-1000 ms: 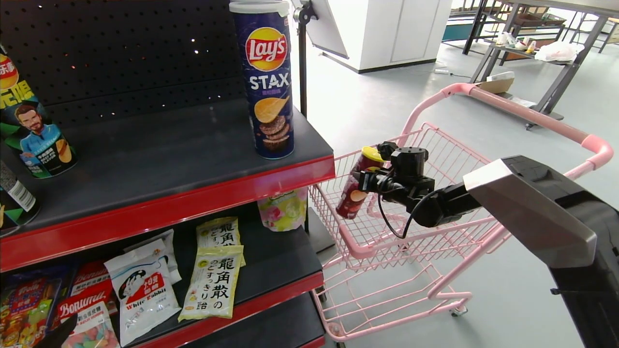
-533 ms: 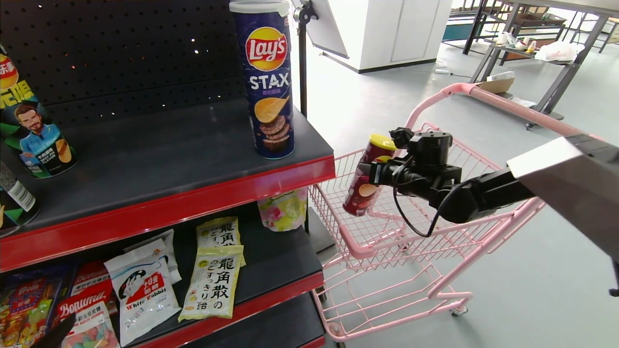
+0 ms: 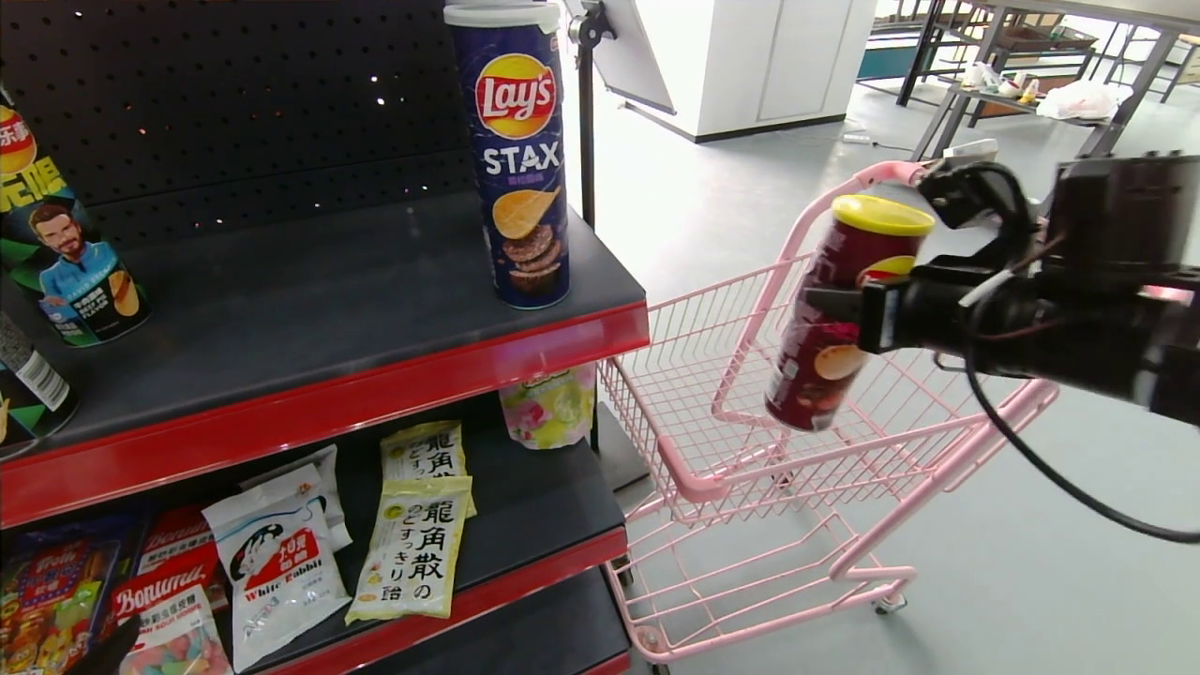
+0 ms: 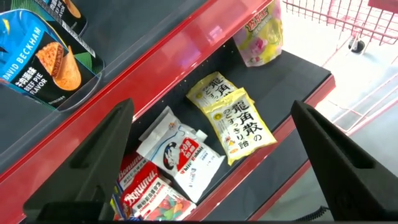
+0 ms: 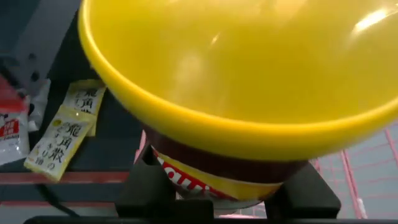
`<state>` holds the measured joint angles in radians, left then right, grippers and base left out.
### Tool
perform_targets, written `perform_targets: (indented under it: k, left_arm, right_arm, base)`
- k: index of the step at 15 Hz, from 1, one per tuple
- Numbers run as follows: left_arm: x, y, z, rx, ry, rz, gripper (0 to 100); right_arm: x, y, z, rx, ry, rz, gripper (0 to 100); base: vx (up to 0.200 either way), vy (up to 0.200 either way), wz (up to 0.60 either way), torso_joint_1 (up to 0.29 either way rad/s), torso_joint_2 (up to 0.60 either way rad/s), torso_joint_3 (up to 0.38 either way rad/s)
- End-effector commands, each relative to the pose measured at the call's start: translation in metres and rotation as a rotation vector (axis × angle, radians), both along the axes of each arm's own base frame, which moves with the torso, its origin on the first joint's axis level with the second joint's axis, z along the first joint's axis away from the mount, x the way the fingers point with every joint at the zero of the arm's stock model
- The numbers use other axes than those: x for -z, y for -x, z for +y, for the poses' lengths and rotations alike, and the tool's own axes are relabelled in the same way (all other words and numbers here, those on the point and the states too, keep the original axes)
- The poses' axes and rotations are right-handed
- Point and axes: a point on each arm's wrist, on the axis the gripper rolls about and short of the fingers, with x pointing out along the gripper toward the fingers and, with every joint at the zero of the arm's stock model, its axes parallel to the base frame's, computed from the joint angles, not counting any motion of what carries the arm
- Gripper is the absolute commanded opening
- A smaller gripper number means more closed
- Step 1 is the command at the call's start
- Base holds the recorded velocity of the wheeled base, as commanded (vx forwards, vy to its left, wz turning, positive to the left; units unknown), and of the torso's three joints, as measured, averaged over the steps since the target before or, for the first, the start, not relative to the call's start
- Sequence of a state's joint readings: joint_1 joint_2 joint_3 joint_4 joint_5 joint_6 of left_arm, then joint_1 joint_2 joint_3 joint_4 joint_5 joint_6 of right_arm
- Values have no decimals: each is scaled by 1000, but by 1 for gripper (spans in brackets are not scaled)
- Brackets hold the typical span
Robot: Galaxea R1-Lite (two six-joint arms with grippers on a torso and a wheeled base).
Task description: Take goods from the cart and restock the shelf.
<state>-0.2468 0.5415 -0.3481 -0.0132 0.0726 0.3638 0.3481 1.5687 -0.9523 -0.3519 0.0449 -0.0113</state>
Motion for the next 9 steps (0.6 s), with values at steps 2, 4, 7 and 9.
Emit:
perform_targets:
  k: [2,4,7,9]
  left_arm:
    - [1,1,0,4,25,-1,100]
    - [-1,0,0,-16,122,13,100]
    - [-2,1,0,-26,185,23,100]
    - [-2,-1,-1,-13,187,31,100]
  right_arm:
    - [-26,141,-40,-23,59,-37,0]
    - [-7,170,-55,17,124,-69,0]
    - [1,185,-63,20,150,-98,0]
    - [-1,186,-63,13,172,-116,0]
  base:
    - [0,0,0,0,0,0]
    - [0,0,0,0,0,0]
    - [0,0,0,0,0,0]
    - [0,0,0,0,0,0]
